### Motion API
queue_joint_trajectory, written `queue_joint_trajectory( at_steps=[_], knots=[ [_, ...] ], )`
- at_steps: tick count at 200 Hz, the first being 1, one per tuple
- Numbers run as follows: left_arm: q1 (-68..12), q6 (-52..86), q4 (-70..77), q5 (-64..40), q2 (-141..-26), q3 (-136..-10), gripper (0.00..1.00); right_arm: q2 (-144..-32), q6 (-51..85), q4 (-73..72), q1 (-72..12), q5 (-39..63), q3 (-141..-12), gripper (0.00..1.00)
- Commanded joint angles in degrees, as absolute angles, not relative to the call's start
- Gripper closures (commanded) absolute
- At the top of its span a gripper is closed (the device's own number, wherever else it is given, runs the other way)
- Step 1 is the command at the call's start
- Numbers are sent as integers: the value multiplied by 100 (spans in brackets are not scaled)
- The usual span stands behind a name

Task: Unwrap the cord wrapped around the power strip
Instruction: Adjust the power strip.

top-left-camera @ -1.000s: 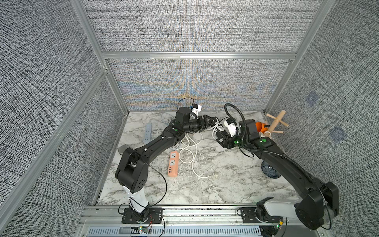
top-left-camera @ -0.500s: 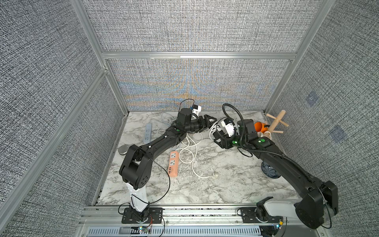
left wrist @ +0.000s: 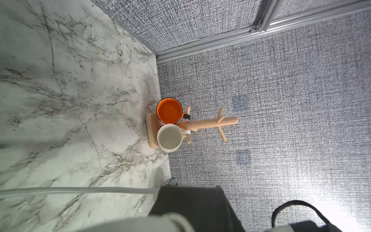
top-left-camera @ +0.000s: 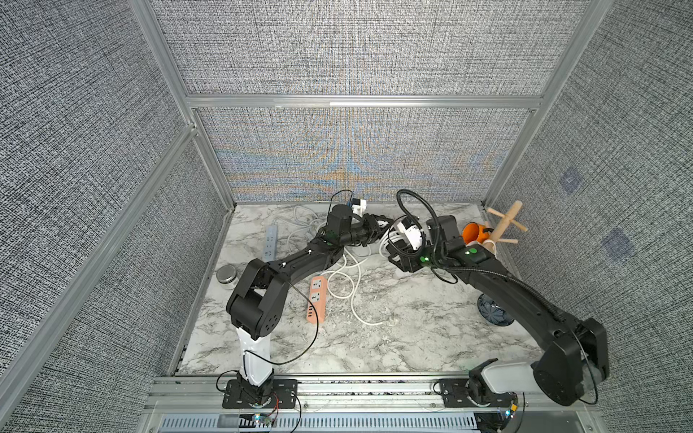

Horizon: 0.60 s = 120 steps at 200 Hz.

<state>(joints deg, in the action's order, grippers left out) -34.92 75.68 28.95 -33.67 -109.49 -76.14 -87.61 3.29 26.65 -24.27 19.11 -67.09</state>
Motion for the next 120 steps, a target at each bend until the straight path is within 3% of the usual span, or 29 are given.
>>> queue_joint_trajectory(
  at_steps=[1,36,60,82,120],
  knots=[
    [-3370,7436,3192,-3169,-11047,-7563,80,-8572,237,2306,-2144,2686,-6993,33],
    [-3175,7878,3427,-3294,-11163,-7635,100,-8220,-331,2437,-1129,3482,-6896,26],
    [-3155,8404,3955,-3540,-11371,-7747,100,-8329,-716,2011,-613,4086,-6548,26],
    [-3155,8627,4201,-3870,-11611,-7949,100,-8749,-1433,2038,-591,3970,-6380,27],
    [-3155,8125,3527,-4015,-11258,-7906,100,-9089,-1622,860,-508,3554,-5878,33]
  ],
)
